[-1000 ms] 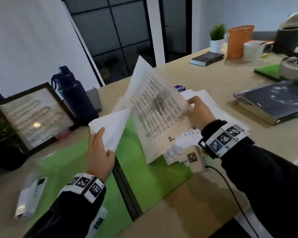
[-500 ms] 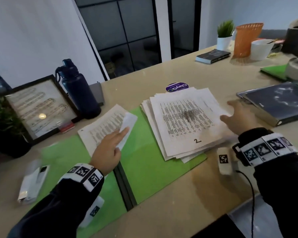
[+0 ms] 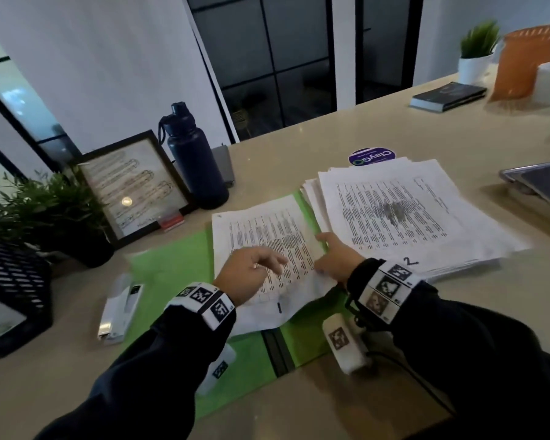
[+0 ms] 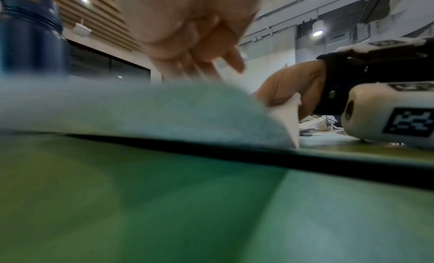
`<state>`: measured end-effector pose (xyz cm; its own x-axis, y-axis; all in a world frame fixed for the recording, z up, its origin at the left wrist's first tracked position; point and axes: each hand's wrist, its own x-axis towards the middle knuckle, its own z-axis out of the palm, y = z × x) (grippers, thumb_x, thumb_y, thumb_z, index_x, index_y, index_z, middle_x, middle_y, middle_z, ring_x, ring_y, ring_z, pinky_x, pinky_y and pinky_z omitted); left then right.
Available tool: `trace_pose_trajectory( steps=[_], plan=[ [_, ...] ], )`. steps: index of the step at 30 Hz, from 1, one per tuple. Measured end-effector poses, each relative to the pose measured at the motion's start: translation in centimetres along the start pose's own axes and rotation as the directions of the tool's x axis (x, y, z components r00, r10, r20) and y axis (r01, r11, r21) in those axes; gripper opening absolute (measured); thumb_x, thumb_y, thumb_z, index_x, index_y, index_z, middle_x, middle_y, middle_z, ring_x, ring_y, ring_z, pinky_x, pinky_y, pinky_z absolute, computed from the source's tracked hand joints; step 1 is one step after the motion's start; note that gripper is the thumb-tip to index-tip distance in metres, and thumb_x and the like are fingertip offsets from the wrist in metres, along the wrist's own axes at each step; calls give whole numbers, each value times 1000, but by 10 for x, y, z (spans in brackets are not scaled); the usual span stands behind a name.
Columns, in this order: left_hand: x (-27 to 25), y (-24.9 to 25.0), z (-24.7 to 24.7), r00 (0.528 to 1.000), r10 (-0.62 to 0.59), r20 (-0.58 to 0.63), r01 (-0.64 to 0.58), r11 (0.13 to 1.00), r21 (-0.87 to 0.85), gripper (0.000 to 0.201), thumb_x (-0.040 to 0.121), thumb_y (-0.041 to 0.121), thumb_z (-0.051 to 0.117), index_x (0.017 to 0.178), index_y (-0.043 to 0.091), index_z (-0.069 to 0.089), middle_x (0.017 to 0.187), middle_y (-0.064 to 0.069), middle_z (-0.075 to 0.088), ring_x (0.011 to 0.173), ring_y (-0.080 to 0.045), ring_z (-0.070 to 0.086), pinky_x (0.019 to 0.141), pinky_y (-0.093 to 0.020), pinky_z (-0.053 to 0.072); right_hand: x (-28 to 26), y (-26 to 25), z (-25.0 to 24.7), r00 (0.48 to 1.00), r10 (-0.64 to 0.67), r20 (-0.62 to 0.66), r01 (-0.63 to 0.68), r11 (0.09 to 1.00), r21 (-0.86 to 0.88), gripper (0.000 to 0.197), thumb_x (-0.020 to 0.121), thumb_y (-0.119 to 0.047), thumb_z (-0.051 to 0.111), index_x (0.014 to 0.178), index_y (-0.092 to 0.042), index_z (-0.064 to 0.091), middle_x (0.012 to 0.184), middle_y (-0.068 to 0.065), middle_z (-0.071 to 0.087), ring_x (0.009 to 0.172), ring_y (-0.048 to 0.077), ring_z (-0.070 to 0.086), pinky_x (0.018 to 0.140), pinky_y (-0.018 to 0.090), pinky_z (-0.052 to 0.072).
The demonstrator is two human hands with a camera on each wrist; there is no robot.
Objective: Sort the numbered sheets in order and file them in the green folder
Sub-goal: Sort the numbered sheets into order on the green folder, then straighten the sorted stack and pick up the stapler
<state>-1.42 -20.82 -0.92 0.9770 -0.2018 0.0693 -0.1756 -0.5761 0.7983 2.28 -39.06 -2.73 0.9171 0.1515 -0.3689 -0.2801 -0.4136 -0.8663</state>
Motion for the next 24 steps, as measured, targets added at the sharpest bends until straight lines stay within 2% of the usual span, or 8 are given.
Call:
trace_pose_trajectory(
  steps=[3, 6, 8, 13, 17, 19, 21, 24],
  plan=[
    [2, -2, -3, 972, 67, -227, -41, 993, 115, 41, 70, -16, 40, 66, 20, 59, 95, 1, 67, 88, -5, 61, 70, -13, 44, -2, -1, -1, 991, -130, -41, 129, 991, -27, 64, 86, 12, 41, 137, -26, 39, 119, 4, 52, 78, 13, 59, 60, 21, 53],
    [2, -6, -5, 950, 132, -283, -69, 973, 220, 35, 70, -15, 41, 73, 15, 60, 95, -1, 63, 90, -14, 57, 72, -17, 43, -10, -5, -24, 945, -263, -194, 265, 964, -17, 53, 83, 14, 34, 105, -25, 64, 127, 2, 53, 60, 6, 58, 43, 17, 44],
    [4, -8, -6, 939, 150, -310, -67, 963, 262, 33, 71, -14, 43, 77, 13, 60, 96, -2, 61, 87, -18, 56, 71, -25, 44, -12, -5, -53, 904, -272, -331, 302, 952, 42, 57, 80, 16, 30, 93, -27, 67, 113, 6, 63, 47, 2, 52, 40, 18, 39],
    [5, -8, -3, 980, 21, -197, 41, 951, 307, 31, 78, -7, 47, 93, 19, 58, 100, -7, 57, 89, -25, 56, 76, -32, 44, -17, 19, -149, 854, -111, -508, 129, 992, 0, 55, 80, 17, 34, 108, -19, 64, 96, 7, 62, 41, 7, 47, 33, 13, 35],
    [8, -4, 1, 958, -265, 107, 226, 931, 286, 36, 91, 8, 48, 125, 19, 50, 126, -1, 53, 109, -16, 53, 92, -29, 43, -13, 55, -200, 852, -91, -516, -49, 967, -251, 46, 86, 13, 40, 117, -13, 62, 98, 12, 60, 54, 13, 54, 40, 6, 36],
    [16, 7, 5, 920, -330, 213, 252, 912, 323, 39, 93, 14, 49, 132, 16, 46, 132, -1, 51, 113, -14, 50, 93, -27, 43, -10, 68, -210, 874, -19, -485, -139, 948, -288, 44, 87, 10, 48, 126, -7, 57, 109, 19, 60, 78, 25, 58, 60, 15, 41],
    [27, 22, 15, 897, -363, 253, 283, 910, 304, 39, 95, 19, 47, 133, 14, 44, 131, -4, 51, 110, -15, 52, 89, -28, 45, -8, 73, -214, 896, 84, -437, -182, 965, -188, 53, 83, 8, 60, 134, -5, 49, 121, 23, 53, 100, 30, 53, 72, 25, 39],
    [52, 42, 34, 877, -412, 247, 347, 899, 267, 40, 96, 23, 46, 134, 9, 43, 125, -10, 53, 103, -20, 54, 83, -32, 48, -1, 72, -230, 852, 82, -516, -229, 947, -227, 56, 84, -11, 67, 135, -3, 45, 132, 21, 50, 111, 32, 52, 83, 31, 38]
  ],
)
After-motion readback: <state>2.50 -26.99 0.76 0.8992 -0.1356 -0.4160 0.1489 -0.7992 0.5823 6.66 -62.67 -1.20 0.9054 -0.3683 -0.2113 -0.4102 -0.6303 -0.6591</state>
